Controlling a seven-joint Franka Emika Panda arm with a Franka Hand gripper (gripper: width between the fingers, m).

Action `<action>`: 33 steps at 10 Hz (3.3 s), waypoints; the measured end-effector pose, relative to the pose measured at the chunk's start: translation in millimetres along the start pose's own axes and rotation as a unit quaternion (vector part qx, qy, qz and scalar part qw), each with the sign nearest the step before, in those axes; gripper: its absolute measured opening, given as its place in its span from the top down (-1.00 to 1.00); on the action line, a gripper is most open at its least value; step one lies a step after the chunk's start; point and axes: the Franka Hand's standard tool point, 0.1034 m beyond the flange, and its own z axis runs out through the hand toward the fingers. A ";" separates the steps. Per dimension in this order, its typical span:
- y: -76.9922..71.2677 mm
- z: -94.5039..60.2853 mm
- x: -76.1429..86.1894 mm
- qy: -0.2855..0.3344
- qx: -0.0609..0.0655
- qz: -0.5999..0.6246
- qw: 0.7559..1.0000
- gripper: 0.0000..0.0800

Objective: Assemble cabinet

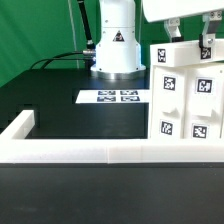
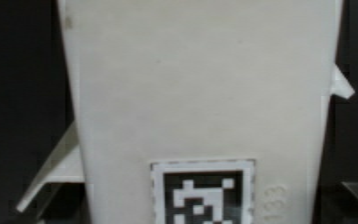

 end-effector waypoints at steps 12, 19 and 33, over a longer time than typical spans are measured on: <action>0.0 0.7 -1.6 -0.041 0.004 0.414 0.909 -0.39; -3.3 -6.1 -1.2 -0.056 0.014 0.401 0.914 -0.93; -21.2 -20.3 -11.1 -0.071 0.010 -0.106 0.992 -0.99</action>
Offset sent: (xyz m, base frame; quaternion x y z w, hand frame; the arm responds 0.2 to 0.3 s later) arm -0.0092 -0.0019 -0.0027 -0.0134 -0.0053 0.2500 0.9681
